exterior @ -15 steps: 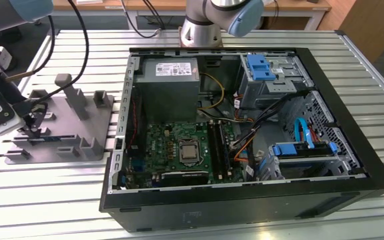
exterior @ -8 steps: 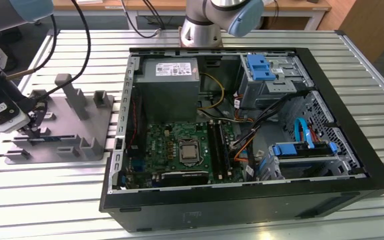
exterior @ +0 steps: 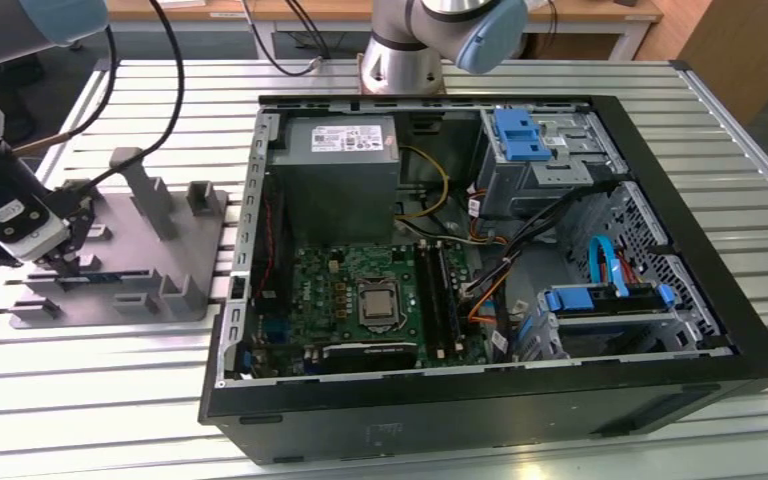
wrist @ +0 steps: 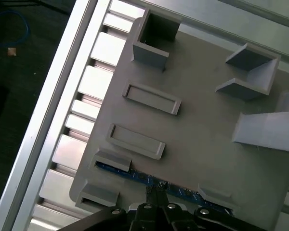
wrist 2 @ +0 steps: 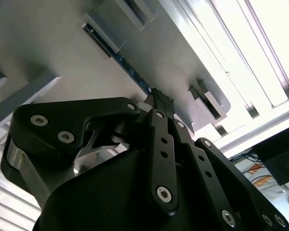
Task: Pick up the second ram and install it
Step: 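Pick up the second ram and move it above second insertion slot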
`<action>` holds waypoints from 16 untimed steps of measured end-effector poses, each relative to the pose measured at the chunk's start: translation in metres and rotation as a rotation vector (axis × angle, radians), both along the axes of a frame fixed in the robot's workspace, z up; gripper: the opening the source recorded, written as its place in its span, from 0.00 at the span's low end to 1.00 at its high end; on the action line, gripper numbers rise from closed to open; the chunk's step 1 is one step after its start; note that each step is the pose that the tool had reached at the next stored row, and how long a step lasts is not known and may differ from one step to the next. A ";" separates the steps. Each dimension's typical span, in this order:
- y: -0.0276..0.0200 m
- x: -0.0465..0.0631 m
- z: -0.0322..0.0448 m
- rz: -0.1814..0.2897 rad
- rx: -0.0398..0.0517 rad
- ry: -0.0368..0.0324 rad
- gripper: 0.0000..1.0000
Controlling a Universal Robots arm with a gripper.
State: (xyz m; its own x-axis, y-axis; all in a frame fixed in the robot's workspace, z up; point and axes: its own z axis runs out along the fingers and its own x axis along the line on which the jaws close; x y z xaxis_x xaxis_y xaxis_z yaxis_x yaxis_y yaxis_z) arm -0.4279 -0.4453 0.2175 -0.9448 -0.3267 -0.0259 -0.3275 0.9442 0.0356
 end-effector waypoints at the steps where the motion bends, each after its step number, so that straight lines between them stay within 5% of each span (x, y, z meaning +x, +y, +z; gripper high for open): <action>1: 0.0000 0.000 0.0000 0.012 0.0000 0.0000 0.10; 16: 0.0000 0.000 -0.0001 0.206 0.0000 0.0000 0.10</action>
